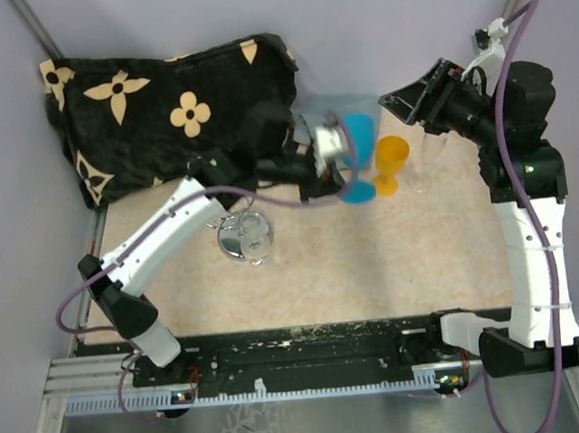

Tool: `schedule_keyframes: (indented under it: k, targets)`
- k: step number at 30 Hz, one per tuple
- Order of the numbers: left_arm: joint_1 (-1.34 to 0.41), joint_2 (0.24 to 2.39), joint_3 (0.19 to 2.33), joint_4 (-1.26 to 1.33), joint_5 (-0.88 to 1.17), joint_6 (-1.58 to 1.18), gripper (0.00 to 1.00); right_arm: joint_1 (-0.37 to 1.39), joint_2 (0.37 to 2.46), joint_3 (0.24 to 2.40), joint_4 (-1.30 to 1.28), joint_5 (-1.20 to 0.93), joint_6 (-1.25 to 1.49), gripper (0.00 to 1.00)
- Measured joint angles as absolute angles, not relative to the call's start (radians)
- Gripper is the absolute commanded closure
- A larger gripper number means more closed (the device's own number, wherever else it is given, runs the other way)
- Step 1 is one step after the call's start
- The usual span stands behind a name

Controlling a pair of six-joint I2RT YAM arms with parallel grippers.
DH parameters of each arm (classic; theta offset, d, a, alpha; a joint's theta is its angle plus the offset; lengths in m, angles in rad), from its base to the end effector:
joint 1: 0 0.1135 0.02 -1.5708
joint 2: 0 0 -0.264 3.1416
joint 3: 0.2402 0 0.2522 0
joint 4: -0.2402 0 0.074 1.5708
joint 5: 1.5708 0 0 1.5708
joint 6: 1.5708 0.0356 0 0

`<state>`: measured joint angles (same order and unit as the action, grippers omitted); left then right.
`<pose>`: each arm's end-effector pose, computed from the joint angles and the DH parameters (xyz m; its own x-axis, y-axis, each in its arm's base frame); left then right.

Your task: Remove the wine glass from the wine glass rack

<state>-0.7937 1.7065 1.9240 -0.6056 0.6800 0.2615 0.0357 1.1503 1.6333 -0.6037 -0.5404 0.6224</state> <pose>0.2477 -0.2838 0.4480 -0.0075 0.2943 -0.9557 0.9984 0.0561 0.0094 0.2043 0.0256 0.5088 -0.4132 0.4855 -0.7705 -0.3694 0.6840 0.6291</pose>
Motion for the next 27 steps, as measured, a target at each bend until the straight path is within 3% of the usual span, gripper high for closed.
schedule_keyframes:
  k: [7, 17, 27]
  targets:
    - [-1.045, 1.614, 1.642, -0.632, 0.418, 0.691, 1.0, 0.03, 1.179, 1.735, -0.71, -0.548, 0.573, 0.39]
    - [-1.144, 1.515, 1.37, -0.472, 0.199, 1.061, 1.0, 0.029, 1.248, 1.735, -0.892, -0.559, 0.483, 0.41]
    - [-1.157, 1.513, 1.272, -0.327, 0.141, 1.214, 1.0, 0.03, 1.289, 1.734, -1.057, -0.577, 0.376, 0.44]
